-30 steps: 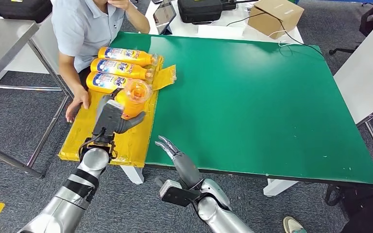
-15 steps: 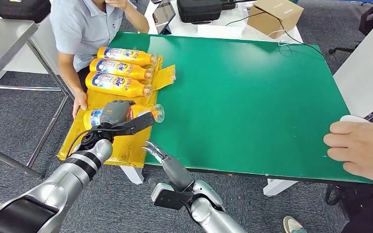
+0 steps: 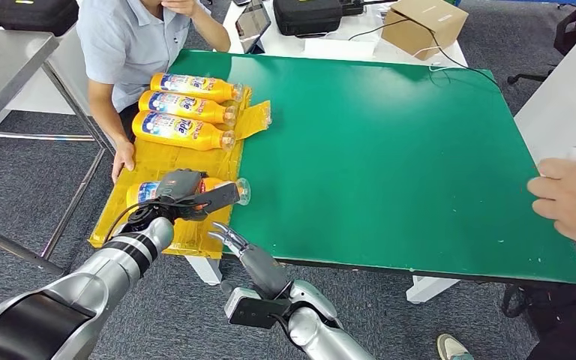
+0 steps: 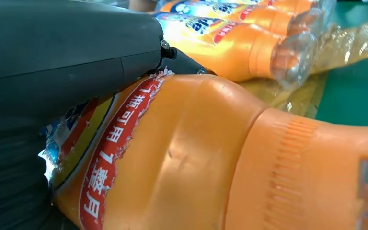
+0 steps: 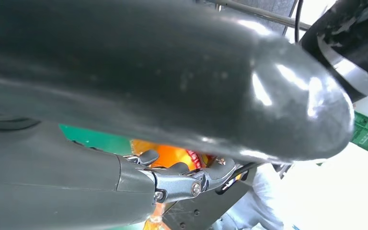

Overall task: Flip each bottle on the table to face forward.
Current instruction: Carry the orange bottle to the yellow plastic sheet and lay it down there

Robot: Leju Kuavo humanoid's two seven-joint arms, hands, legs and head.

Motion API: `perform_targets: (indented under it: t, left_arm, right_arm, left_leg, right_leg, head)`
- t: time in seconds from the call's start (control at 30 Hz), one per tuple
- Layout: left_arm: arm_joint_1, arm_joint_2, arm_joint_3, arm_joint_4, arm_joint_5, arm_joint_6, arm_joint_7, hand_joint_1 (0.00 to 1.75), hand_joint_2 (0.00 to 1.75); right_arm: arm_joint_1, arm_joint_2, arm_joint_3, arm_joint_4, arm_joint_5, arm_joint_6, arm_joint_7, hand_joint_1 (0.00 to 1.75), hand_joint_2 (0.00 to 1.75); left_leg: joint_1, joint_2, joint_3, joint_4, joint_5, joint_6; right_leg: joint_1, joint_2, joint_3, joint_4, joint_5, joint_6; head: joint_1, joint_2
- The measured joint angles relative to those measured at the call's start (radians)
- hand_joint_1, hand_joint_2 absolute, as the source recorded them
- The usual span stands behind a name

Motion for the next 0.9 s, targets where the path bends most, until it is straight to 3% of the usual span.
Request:
perform_targets:
  t: [0.07, 0.1, 0.23, 0.4, 0.53, 0.73, 0.9]
  left_arm:
    - [-0.005, -0.003, -0.001, 0.013, 0.001, -0.013, -0.002, 0.26, 1.75]
    - [-0.008, -0.005, -0.001, 0.018, 0.003, -0.017, -0.004, 0.0, 1.75]
    - [-0.008, -0.012, 0.008, 0.036, 0.042, -0.049, -0.038, 0.0, 1.75]
    - [0.003, -0.031, 0.071, 0.042, 0.156, -0.098, -0.153, 0.0, 1.75]
    - [0.006, -0.039, 0.103, 0.042, 0.177, -0.111, -0.178, 0.0, 1.75]
    - [0.011, -0.048, 0.168, 0.033, 0.305, -0.231, -0.27, 0.0, 1.75]
    - [0.039, -0.052, 0.212, -0.009, 0.411, -0.277, -0.331, 0.0, 1.75]
  right_arm:
    - [0.0, 0.001, 0.001, -0.001, -0.004, 0.003, 0.0, 0.0, 0.0]
    - [0.0, 0.001, 0.001, -0.001, -0.008, 0.004, 0.0, 0.0, 0.0]
    - [0.0, 0.003, 0.005, -0.001, -0.024, 0.003, -0.001, 0.0, 0.0]
    - [0.0, 0.003, 0.007, -0.001, -0.038, -0.006, -0.004, 0.0, 0.0]
    - [0.0, 0.003, 0.007, -0.001, -0.039, -0.009, -0.005, 0.0, 0.0]
    - [0.0, 0.003, 0.008, 0.006, -0.056, -0.008, -0.013, 0.0, 0.0]
    - [0.0, 0.003, 0.008, 0.019, -0.069, -0.011, -0.021, 0.0, 0.0]
  left_leg:
    - [0.0, 0.0, 0.0, 0.0, 0.0, 0.0]
    - [0.0, 0.0, 0.0, 0.0, 0.0, 0.0]
    - [0.0, 0.0, 0.0, 0.0, 0.0, 0.0]
    - [0.0, -0.002, 0.0, 0.0, 0.0, 0.0]
    - [0.0, -0.002, 0.0, 0.0, 0.0, 0.0]
    - [0.0, -0.002, 0.0, 0.0, 0.0, 0.0]
    - [0.0, -0.002, 0.0, 0.0, 0.0, 0.0]
  right_leg:
    - [0.0, 0.0, 0.0, 0.0, 0.0, 0.0]
    - [0.0, 0.0, 0.0, 0.0, 0.0, 0.0]
    - [0.0, 0.0, 0.0, 0.0, 0.0, 0.0]
    - [0.0, 0.0, 0.001, 0.0, 0.0, 0.0]
    - [0.0, 0.0, 0.001, 0.0, 0.0, 0.0]
    - [0.0, 0.0, 0.001, 0.0, 0.0, 0.0]
    - [0.0, 0.0, 0.001, 0.0, 0.0, 0.0]
  head:
    - [0.0, 0.0]
    - [0.0, 0.0]
    - [0.0, 0.0]
    - [0.0, 0.0]
    - [0.0, 0.0]
    - [0.0, 0.0]
    - [0.0, 0.0]
